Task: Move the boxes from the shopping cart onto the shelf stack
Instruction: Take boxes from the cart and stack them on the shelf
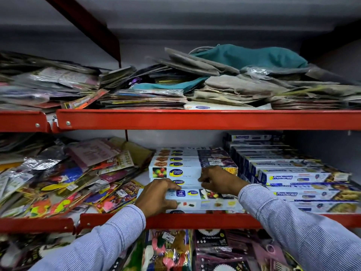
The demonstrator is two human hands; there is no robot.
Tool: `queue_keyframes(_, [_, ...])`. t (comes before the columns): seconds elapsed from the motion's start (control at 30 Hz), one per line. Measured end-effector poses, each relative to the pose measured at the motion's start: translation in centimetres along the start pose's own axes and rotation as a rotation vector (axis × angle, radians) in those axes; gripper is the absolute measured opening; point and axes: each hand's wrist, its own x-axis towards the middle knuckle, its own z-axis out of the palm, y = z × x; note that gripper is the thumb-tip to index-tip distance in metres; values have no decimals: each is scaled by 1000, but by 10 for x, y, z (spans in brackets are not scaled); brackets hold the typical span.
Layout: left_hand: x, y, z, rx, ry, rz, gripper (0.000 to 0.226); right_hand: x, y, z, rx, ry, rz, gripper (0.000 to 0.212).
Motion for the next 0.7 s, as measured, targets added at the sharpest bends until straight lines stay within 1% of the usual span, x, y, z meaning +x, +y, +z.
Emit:
queue_keyframes(0.07, [2, -2, 8, 4, 28, -27, 53, -4, 3, 1, 48, 3, 11, 23])
queue_keyframes(0.17, [-4, -4, 23, 47, 89, -30, 53, -18, 4, 6, 76, 1, 9, 33])
queue_keyframes(0.27, [-9, -5, 33, 141, 169, 10, 45, -33, 2, 17, 84, 24, -7, 46])
queue_keyframes(0.37, [-9, -8, 37, 124, 157, 23, 42, -39, 2, 24, 131, 62, 3, 51])
queue_keyframes(0.5, [-6, -9, 40, 106, 148, 34, 41, -38, 2, 28, 118, 57, 36, 52])
queue_keyframes(0.7, [-4, -8, 46, 96, 183, 58, 41, -37, 5, 27, 99, 6, 45, 48])
